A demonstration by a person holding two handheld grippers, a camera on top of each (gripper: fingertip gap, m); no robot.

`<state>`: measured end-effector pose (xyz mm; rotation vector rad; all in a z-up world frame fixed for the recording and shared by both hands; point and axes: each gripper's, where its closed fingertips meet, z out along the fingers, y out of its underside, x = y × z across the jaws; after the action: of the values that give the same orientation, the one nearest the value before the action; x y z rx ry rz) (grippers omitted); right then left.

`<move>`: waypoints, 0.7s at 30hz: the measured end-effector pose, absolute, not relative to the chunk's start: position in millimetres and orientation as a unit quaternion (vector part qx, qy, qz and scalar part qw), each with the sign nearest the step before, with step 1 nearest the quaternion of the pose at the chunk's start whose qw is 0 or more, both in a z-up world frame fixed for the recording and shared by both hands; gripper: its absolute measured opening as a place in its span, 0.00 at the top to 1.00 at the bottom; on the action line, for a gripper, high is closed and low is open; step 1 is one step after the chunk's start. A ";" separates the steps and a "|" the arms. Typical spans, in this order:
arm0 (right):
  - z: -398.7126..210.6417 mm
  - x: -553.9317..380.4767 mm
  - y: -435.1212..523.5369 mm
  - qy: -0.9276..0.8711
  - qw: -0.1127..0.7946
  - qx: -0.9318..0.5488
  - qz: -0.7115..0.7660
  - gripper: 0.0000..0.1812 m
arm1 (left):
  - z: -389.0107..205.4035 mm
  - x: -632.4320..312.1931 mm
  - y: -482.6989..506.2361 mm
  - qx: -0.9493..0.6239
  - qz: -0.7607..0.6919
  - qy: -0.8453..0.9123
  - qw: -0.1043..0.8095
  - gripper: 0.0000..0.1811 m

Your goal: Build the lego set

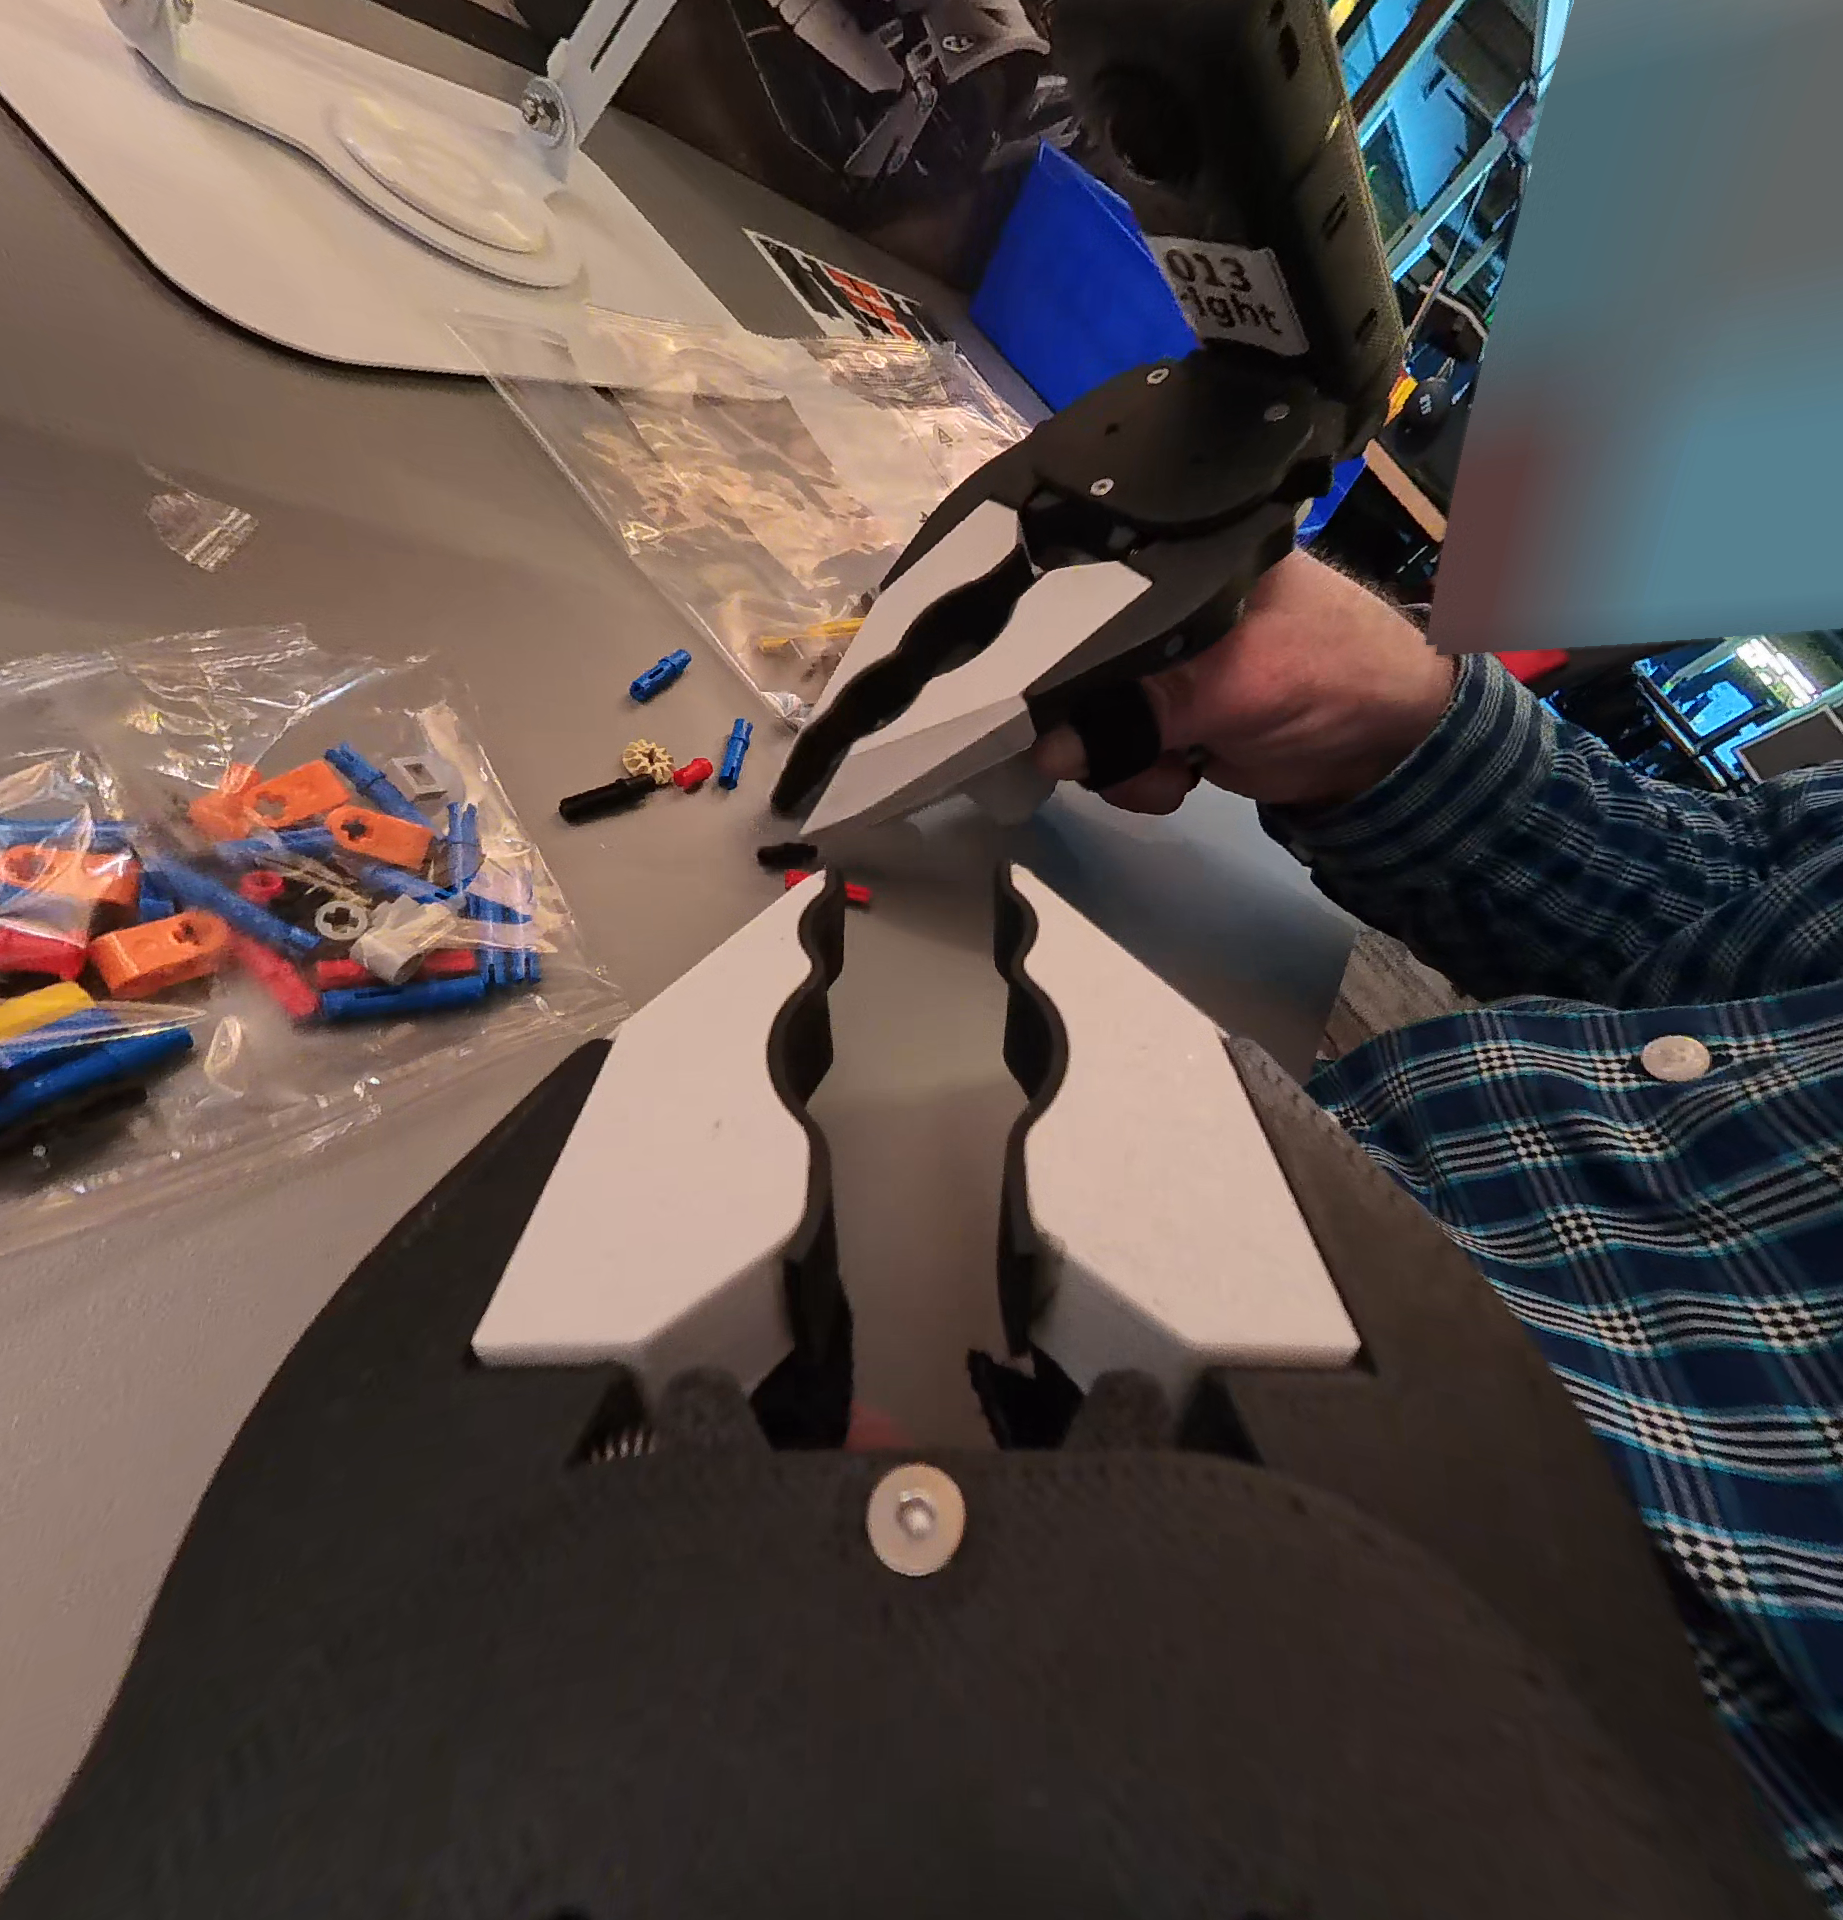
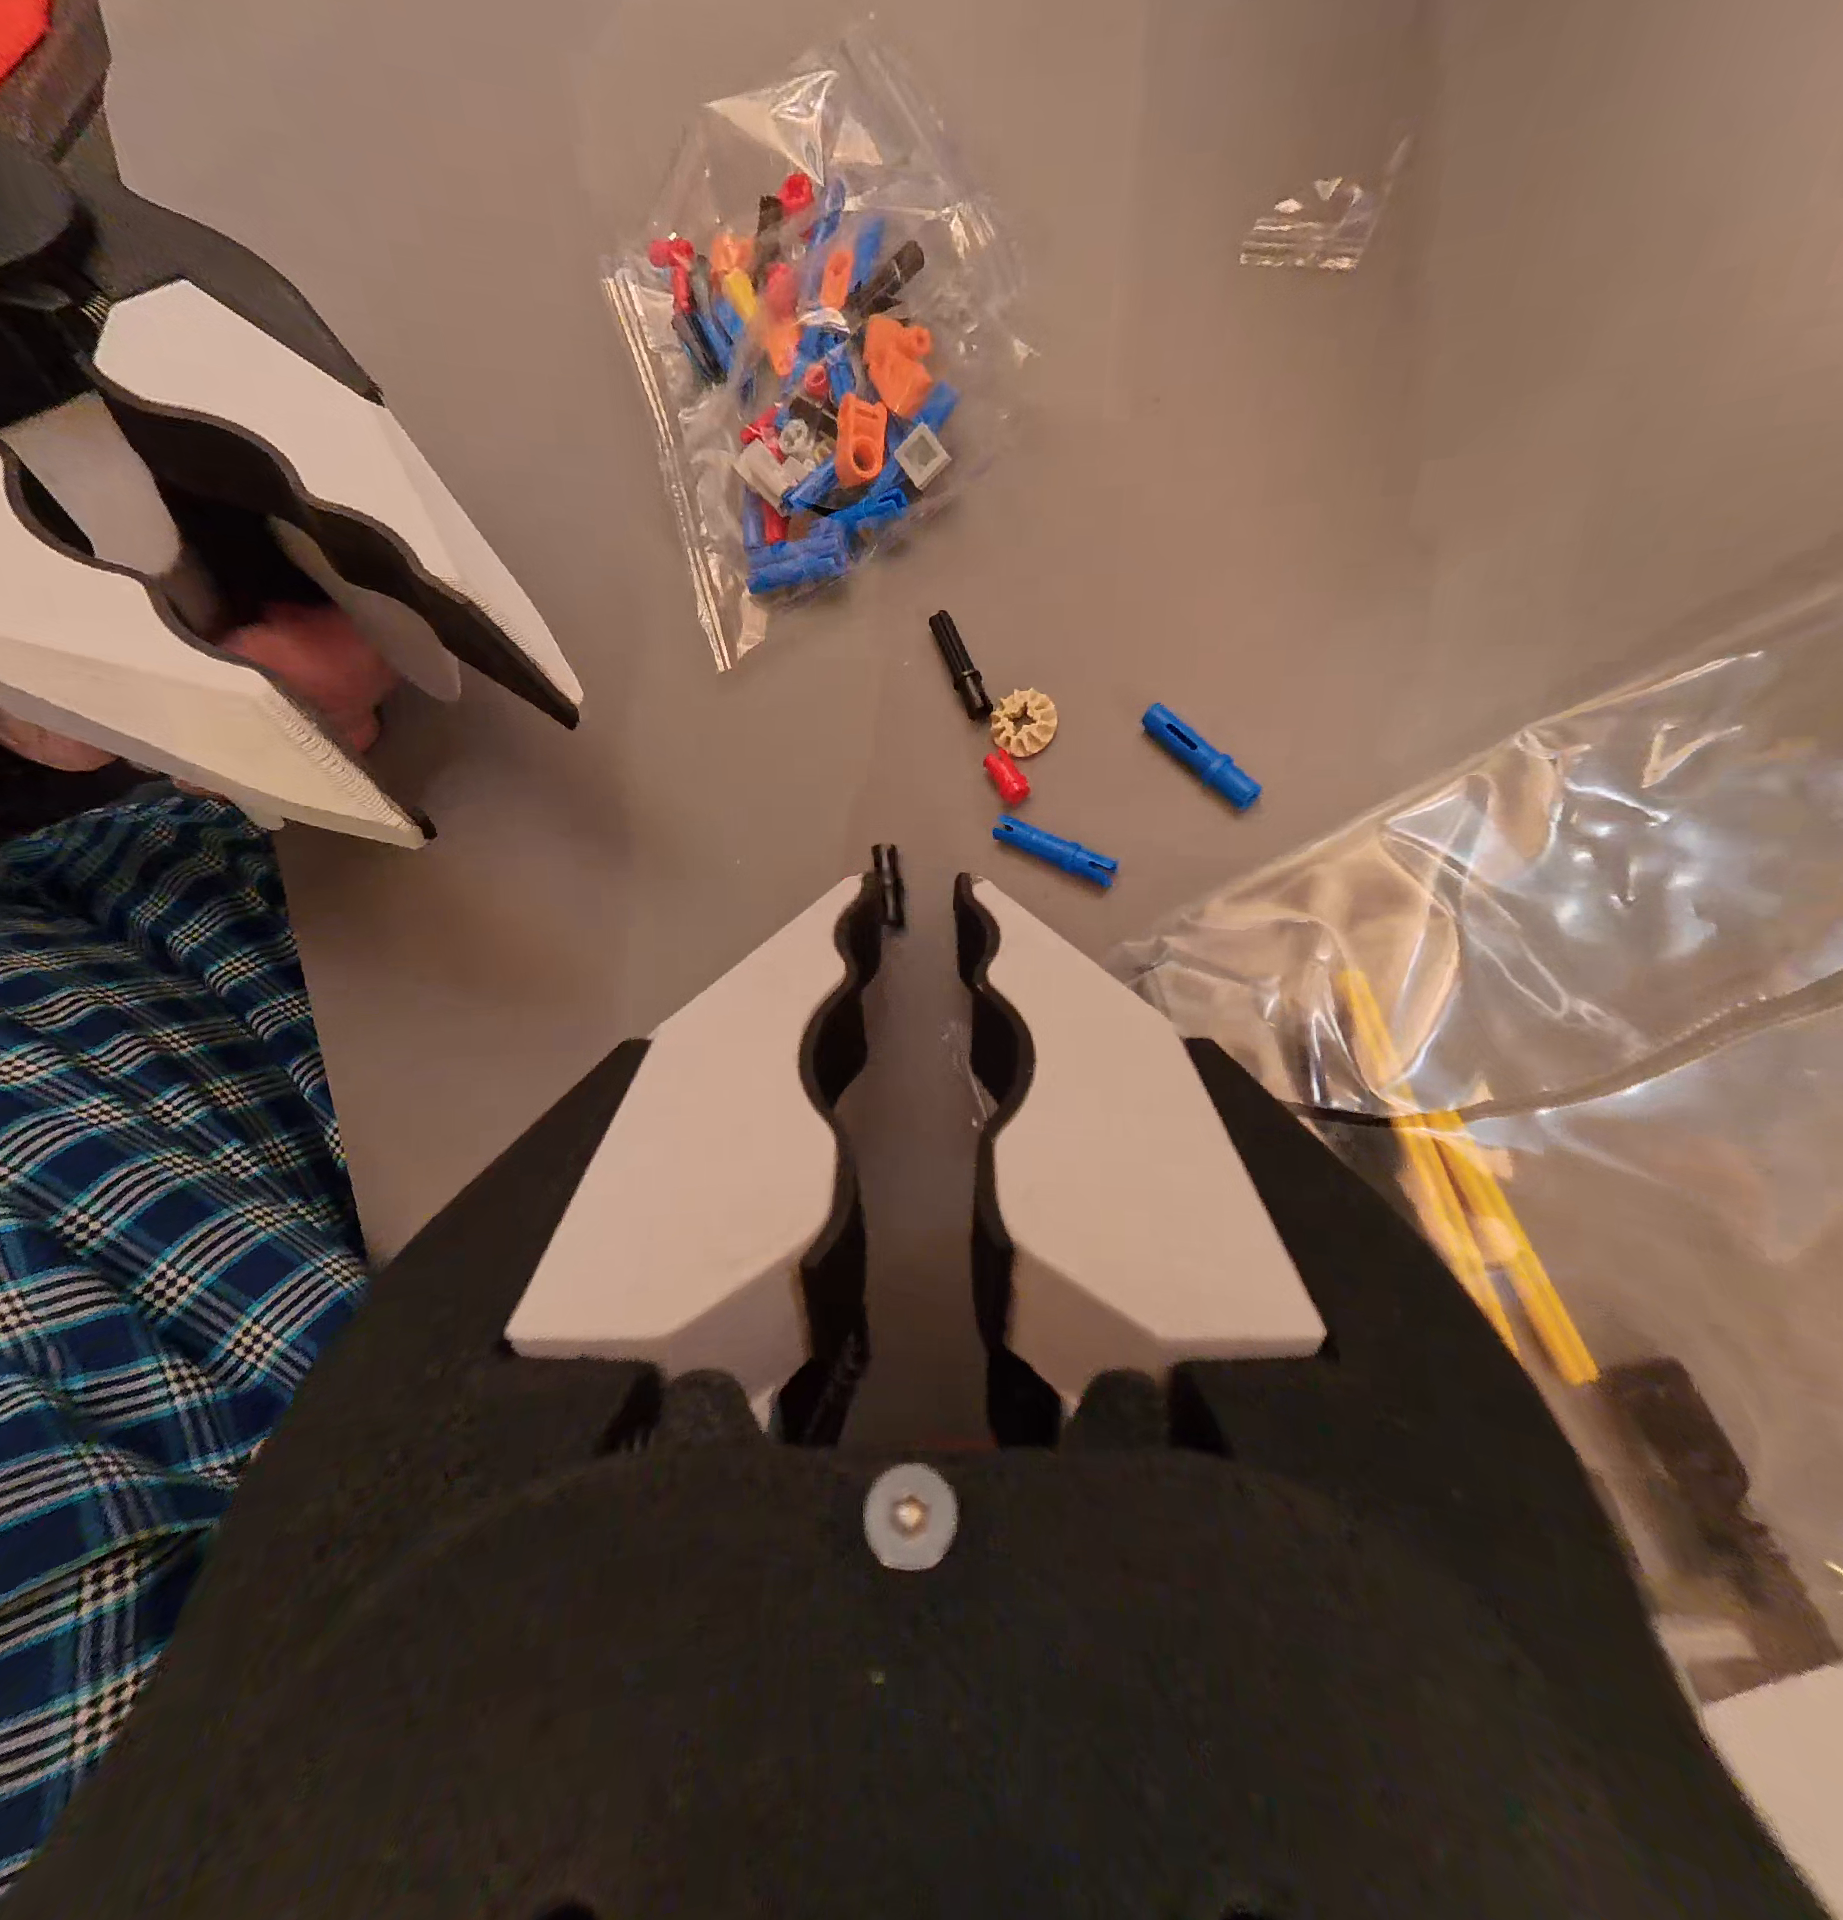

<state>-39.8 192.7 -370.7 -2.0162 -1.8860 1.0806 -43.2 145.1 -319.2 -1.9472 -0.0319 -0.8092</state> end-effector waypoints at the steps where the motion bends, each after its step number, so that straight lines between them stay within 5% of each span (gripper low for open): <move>1: -369.4 -39.0 194.3 -0.633 0.092 -0.678 0.363 0.94 | -319.2 -43.0 145.0 -0.803 -0.332 -0.012 0.494 0.86; 21: -353.8 -15.0 193.4 -0.644 0.117 -0.652 0.382 0.95 | -335.5 -38.3 142.7 -0.850 -0.224 0.062 0.473 0.84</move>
<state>-15.0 193.4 -353.8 -1.9090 -1.8852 1.1196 -38.3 142.7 -335.5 -2.0790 0.1520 -0.5470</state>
